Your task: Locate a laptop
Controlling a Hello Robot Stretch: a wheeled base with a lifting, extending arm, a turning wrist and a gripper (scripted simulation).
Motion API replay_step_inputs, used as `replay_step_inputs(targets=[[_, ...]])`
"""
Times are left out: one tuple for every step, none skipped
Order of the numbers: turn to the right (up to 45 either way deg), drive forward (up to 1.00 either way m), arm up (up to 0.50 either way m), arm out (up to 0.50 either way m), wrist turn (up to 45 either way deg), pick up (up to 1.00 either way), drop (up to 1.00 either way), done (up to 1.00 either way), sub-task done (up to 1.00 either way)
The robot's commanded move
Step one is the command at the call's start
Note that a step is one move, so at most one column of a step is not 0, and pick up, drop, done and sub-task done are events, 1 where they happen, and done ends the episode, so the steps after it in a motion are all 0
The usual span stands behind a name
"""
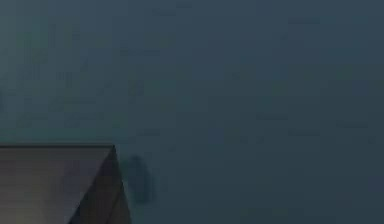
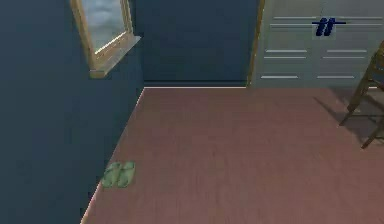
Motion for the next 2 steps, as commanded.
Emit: replay_step_inputs(targets=[[45.0, 0.00, 0.00, 0.00, 0.0, 0.00, 0.00, 0.00, 0.00], [45.0, 0.00, 0.00, 0.00, 0.0, 0.00, 0.00, 0.00, 0.00]])
